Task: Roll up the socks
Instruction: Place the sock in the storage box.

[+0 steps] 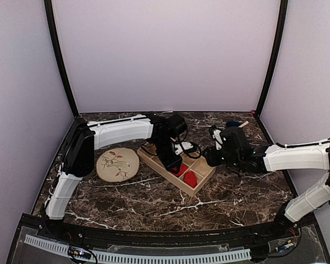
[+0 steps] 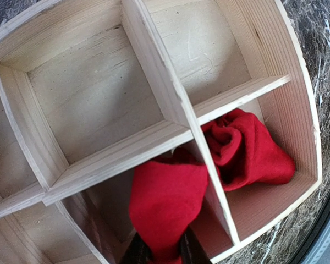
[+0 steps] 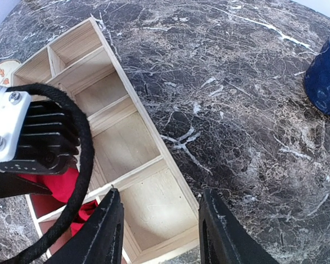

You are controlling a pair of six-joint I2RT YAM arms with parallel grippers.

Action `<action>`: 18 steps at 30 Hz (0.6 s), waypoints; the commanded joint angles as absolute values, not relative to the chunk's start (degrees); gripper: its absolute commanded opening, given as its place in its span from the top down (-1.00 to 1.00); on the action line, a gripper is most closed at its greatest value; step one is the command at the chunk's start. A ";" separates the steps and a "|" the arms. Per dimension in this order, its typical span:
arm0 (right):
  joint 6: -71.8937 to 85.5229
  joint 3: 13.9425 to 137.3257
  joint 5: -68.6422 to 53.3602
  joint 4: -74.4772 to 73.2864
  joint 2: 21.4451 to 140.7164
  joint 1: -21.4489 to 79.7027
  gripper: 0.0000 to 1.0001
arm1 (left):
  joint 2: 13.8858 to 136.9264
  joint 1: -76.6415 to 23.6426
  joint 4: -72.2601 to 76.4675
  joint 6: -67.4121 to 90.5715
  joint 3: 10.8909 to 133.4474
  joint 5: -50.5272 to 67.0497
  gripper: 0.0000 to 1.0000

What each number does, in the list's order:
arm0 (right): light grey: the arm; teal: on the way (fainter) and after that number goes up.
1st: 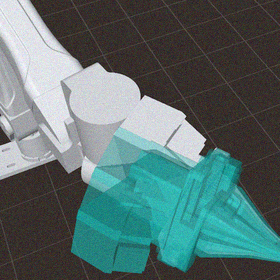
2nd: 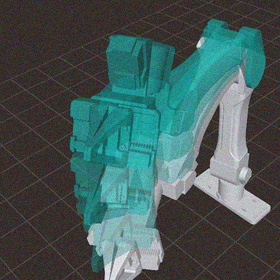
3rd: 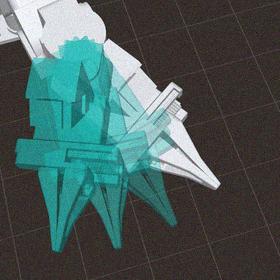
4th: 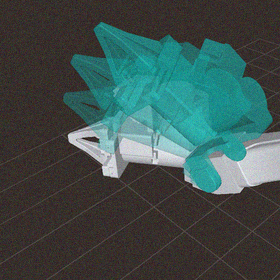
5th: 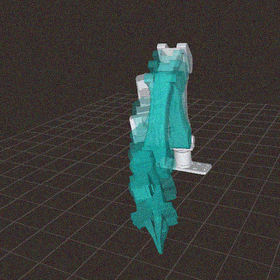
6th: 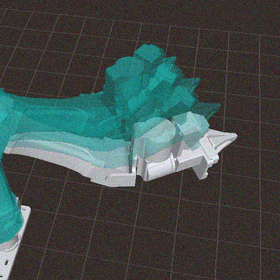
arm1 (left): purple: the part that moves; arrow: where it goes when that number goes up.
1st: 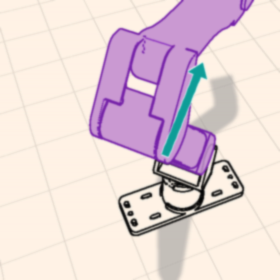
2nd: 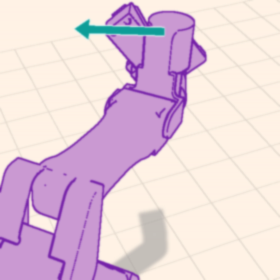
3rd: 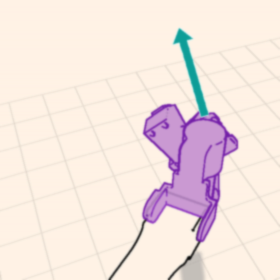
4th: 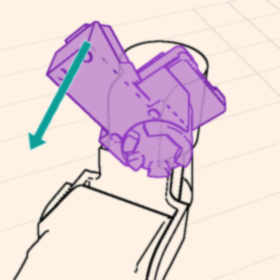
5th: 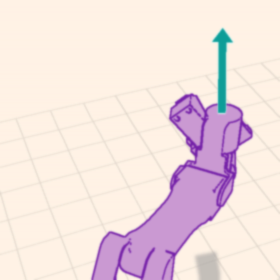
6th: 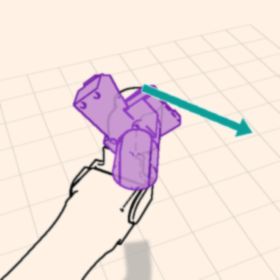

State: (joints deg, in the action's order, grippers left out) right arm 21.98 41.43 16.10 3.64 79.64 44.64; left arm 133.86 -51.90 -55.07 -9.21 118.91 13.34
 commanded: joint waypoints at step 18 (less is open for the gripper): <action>22.59 41.31 16.61 3.63 78.20 45.69 0.13 | 136.22 -51.86 -59.36 -7.36 121.49 11.82 0.06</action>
State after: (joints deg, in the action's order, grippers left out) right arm 22.15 41.32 16.14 2.94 79.05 45.12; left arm 136.88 -51.77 -55.77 -7.68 120.05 13.06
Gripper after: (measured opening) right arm 0.436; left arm 0.447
